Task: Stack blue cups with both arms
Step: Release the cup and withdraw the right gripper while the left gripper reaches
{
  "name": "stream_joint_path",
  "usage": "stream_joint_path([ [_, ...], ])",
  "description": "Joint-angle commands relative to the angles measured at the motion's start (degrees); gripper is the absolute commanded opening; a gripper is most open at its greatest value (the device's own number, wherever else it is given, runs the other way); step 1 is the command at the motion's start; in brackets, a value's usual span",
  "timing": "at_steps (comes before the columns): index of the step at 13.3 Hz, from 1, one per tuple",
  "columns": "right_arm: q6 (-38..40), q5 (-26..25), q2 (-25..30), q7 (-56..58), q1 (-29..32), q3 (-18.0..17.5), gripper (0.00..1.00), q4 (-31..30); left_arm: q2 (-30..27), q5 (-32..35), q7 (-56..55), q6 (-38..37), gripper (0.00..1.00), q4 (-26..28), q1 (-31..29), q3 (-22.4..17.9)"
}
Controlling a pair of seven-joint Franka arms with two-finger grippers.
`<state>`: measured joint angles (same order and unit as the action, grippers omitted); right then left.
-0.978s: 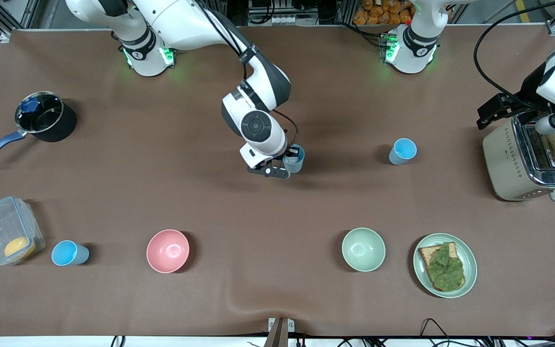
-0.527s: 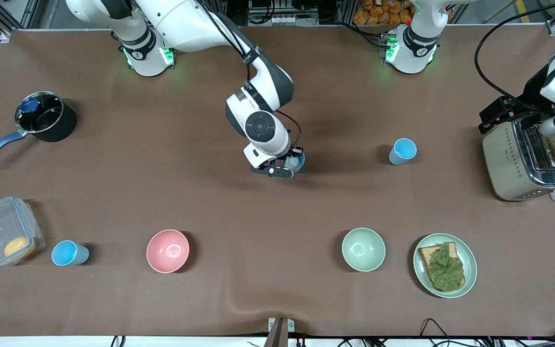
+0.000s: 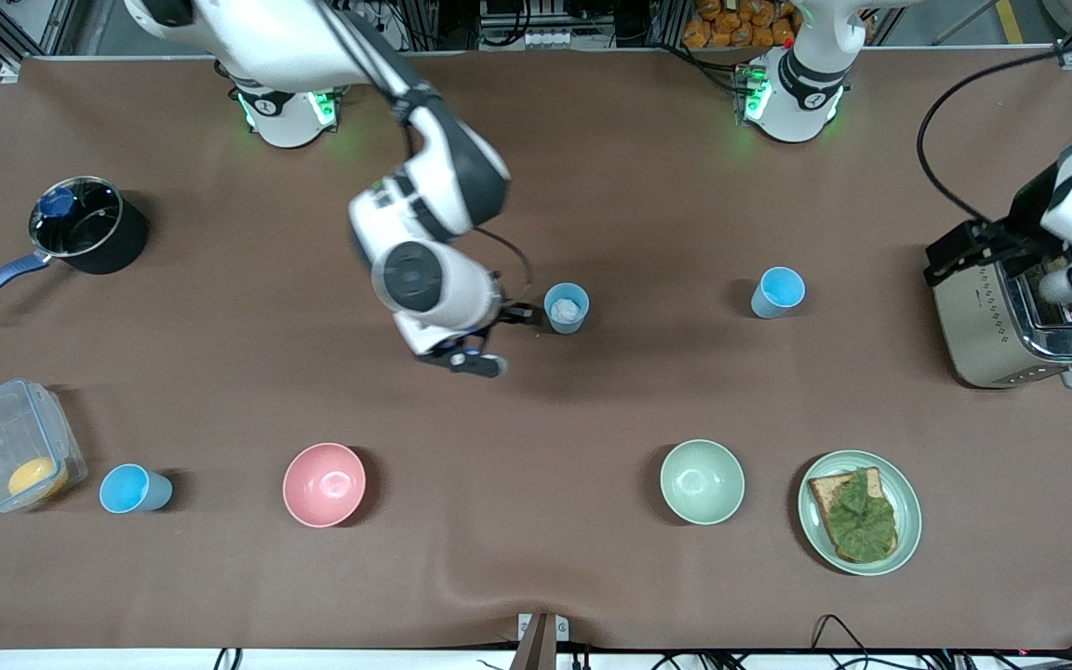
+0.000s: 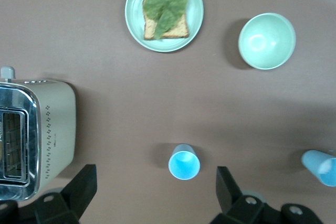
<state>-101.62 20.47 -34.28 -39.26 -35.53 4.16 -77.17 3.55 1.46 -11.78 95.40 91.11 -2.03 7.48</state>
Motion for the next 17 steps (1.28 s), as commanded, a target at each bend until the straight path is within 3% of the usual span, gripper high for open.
stream_joint_path([
  [1,5.7,0.1,3.9,8.7,5.6,-0.3,1.0,-1.5,1.1,4.7,-0.3,-0.7,1.0,1.4,0.5,0.3],
  [4,10.1,-1.9,5.8,11.5,10.9,2.2,1.0,-1.5,2.2,4.8,-0.5,0.1,1.0,4.2,1.2,0.6],
  [7,13.5,-11.0,7.6,17.3,16.0,2.3,1.0,-1.6,1.7,1.6,-0.7,10.1,1.0,14.0,2.4,1.8],
  [10,15.1,-11.5,10.7,23.2,22.7,2.0,1.0,-2.8,0.5,-3.1,-1.1,19.8,1.0,23.5,2.3,4.3],
  [14,13.3,-12.5,20.6,29.4,31.5,1.7,1.0,-9.1,0.1,-7.4,-2.4,36.7,1.0,36.6,2.4,8.9],
  [17,11.4,-17.0,28.4,29.8,33.8,1.6,1.0,-13.3,0.9,-7.4,-3.9,45.4,1.0,44.2,2.5,10.6],
])
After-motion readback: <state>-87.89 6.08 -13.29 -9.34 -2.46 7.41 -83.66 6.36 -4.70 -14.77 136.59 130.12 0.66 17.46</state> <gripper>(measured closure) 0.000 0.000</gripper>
